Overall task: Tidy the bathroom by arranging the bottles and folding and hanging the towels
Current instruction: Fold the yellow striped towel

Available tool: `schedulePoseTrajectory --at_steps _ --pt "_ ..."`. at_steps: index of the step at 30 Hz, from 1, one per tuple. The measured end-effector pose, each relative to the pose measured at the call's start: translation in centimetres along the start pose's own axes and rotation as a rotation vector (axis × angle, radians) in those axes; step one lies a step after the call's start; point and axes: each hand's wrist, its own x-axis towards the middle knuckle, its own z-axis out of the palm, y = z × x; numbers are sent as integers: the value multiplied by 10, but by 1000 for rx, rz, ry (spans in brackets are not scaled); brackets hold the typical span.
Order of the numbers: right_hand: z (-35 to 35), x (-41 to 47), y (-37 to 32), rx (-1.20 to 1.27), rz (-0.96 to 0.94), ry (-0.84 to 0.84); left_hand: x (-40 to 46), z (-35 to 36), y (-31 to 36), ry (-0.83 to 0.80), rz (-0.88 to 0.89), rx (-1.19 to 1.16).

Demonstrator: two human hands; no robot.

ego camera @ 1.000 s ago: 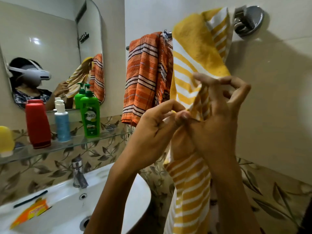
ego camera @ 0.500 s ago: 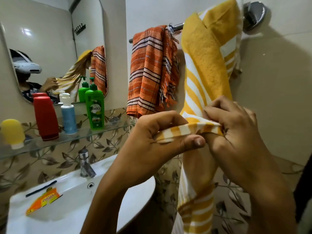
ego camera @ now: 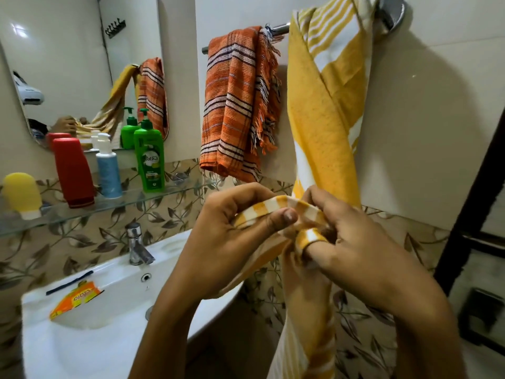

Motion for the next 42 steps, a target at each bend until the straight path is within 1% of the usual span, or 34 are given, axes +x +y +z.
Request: schedulePoseTrajectory --at_steps 2,4,6,7,9,13,16,18,20,23,28,33,36,40,42 --pt "-3 -5 -1 1 40 -148 -5 1 1 -10 -15 -4" --pt "-7 -10 0 6 57 -369 -11 2 3 -52 -30 1" --pt "-13 -16 1 21 43 -601 -15 1 4 -132 -63 25" --pt "-16 -18 1 19 21 -684 -18 0 5 -179 -86 27" --pt "-21 -21 2 13 -10 -754 -22 -2 8 -223 -105 28" --pt "-29 -15 12 91 -63 -669 -23 5 10 -151 -87 99" --pt "-28 -12 29 111 -113 -700 -22 22 4 -101 -112 149" --pt "-22 -8 50 141 -105 -703 -23 32 -4 -81 -147 171" --pt "-14 -2 70 188 -72 -696 -24 41 -16 -59 -209 214" --pt "1 7 97 278 -49 -684 -29 53 -32 -8 -310 216" --pt "15 19 118 473 -74 -578 -55 58 -47 85 -468 252" --pt "34 27 140 529 -75 -537 -93 56 -38 195 -623 148" --pt "50 29 143 554 -76 -553 -104 53 -25 162 -663 109" --pt "69 25 144 581 -71 -564 -114 43 -10 24 -736 126" --pt "76 20 141 619 -61 -572 -119 38 -9 -15 -778 149"
